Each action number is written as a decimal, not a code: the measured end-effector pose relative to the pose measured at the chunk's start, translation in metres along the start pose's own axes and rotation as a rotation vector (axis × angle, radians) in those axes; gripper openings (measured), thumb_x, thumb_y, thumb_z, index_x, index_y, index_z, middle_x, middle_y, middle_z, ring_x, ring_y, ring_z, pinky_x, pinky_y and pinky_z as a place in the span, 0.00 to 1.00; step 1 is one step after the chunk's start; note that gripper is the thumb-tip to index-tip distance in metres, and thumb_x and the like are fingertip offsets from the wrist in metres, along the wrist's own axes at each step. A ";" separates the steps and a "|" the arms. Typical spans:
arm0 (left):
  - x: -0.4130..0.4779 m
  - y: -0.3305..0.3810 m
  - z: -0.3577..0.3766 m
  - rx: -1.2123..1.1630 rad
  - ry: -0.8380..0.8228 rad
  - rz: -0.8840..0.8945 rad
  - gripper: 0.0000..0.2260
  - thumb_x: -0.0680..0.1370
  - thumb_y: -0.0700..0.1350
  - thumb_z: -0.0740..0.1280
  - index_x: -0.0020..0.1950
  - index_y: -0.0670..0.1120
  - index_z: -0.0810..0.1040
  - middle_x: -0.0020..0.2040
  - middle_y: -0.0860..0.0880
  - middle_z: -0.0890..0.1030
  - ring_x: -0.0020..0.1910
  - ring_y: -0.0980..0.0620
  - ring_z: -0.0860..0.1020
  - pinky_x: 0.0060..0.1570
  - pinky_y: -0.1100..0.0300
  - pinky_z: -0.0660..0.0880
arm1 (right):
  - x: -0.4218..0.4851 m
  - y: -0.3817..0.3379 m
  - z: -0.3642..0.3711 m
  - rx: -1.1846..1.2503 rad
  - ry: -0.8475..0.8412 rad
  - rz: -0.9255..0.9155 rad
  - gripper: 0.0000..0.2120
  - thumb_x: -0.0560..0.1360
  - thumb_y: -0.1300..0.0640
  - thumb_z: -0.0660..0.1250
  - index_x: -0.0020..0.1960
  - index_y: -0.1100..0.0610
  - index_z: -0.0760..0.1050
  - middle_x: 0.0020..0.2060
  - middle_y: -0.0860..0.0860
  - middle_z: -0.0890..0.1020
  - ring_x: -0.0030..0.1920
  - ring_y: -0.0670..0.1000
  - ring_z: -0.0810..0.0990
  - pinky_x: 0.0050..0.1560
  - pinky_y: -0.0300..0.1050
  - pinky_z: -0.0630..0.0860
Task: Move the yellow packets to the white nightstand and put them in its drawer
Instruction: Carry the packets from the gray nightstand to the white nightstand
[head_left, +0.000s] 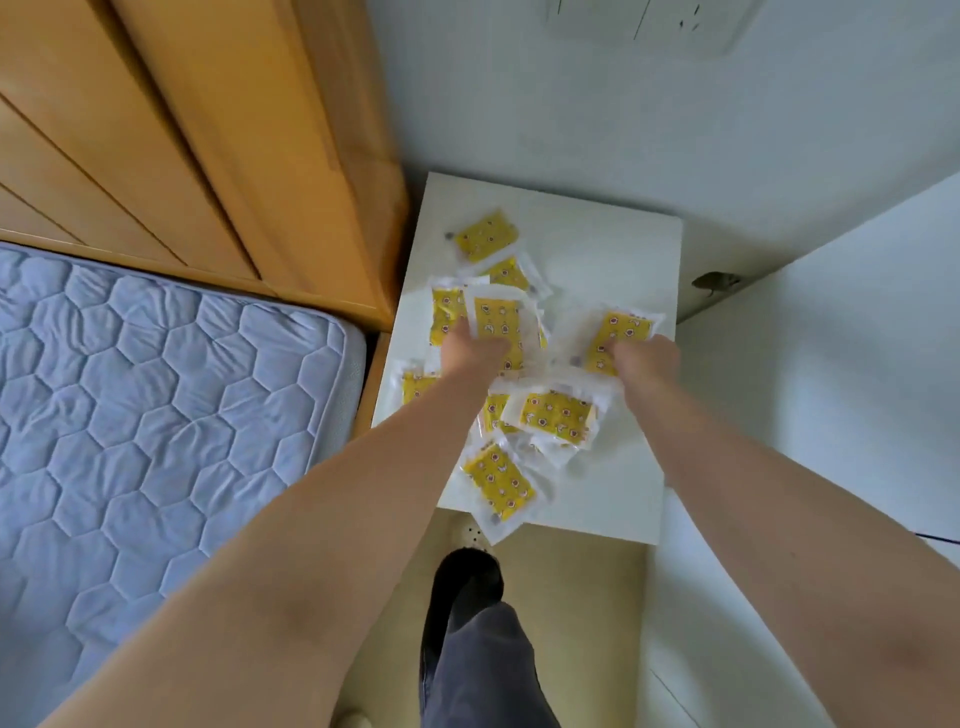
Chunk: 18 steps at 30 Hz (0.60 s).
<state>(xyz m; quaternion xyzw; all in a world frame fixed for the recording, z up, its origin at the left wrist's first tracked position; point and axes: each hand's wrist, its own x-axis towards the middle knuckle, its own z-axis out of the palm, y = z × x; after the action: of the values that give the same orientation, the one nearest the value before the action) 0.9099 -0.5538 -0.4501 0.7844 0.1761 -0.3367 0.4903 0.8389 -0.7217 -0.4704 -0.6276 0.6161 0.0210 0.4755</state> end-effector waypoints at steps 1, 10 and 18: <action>0.012 0.000 0.008 0.075 0.002 0.054 0.29 0.76 0.37 0.66 0.75 0.48 0.61 0.64 0.47 0.75 0.46 0.51 0.74 0.39 0.60 0.72 | 0.014 -0.004 0.007 -0.040 -0.007 -0.032 0.13 0.72 0.60 0.69 0.55 0.61 0.75 0.46 0.54 0.79 0.46 0.55 0.79 0.41 0.46 0.73; 0.060 -0.030 0.031 1.079 -0.242 0.329 0.33 0.81 0.48 0.60 0.79 0.56 0.42 0.79 0.48 0.38 0.77 0.44 0.40 0.74 0.44 0.48 | 0.044 0.007 0.034 -0.735 -0.111 -0.273 0.23 0.74 0.50 0.67 0.63 0.62 0.68 0.58 0.60 0.72 0.61 0.61 0.71 0.58 0.55 0.71; 0.036 -0.010 0.013 1.091 -0.166 0.460 0.30 0.82 0.52 0.57 0.79 0.54 0.44 0.79 0.49 0.40 0.78 0.47 0.40 0.75 0.46 0.45 | 0.008 -0.006 0.015 -0.761 -0.186 -0.560 0.27 0.76 0.54 0.63 0.71 0.63 0.61 0.65 0.60 0.69 0.65 0.61 0.66 0.61 0.54 0.68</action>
<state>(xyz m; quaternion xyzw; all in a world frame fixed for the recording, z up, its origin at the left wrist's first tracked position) 0.9252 -0.5626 -0.4857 0.9120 -0.2355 -0.3238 0.0891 0.8545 -0.7200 -0.4802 -0.8943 0.3269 0.1721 0.2523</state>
